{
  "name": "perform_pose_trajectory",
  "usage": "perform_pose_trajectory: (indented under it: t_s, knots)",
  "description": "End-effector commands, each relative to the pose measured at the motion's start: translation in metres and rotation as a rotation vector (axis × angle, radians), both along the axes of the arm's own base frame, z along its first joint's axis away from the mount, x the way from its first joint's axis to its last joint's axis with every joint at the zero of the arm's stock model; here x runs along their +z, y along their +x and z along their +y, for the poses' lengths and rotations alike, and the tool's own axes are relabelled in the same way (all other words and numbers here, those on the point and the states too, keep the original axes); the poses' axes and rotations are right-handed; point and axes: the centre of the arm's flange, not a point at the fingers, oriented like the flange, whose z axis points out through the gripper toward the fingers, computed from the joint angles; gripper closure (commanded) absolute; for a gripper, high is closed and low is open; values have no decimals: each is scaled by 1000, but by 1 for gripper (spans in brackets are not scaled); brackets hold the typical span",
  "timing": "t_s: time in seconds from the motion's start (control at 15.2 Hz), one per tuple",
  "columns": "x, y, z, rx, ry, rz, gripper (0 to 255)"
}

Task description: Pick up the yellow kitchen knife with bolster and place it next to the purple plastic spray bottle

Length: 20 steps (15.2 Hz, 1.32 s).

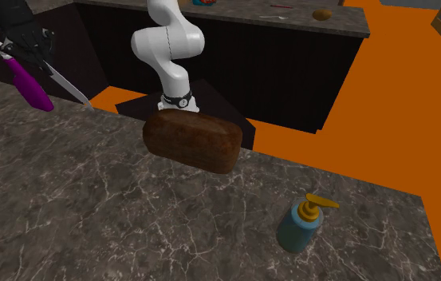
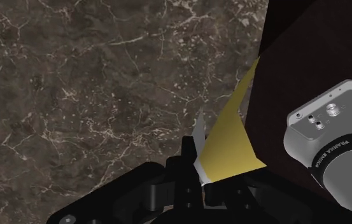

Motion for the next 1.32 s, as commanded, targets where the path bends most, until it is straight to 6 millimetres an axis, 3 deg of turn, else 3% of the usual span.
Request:
perform_pose_trajectory:
  t_s: [0.0, 1.25]
  knots:
    - [-13, 1, -1, 0, 0, 0, 255]
    - [-113, 1, -1, 0, 0, 0, 255]
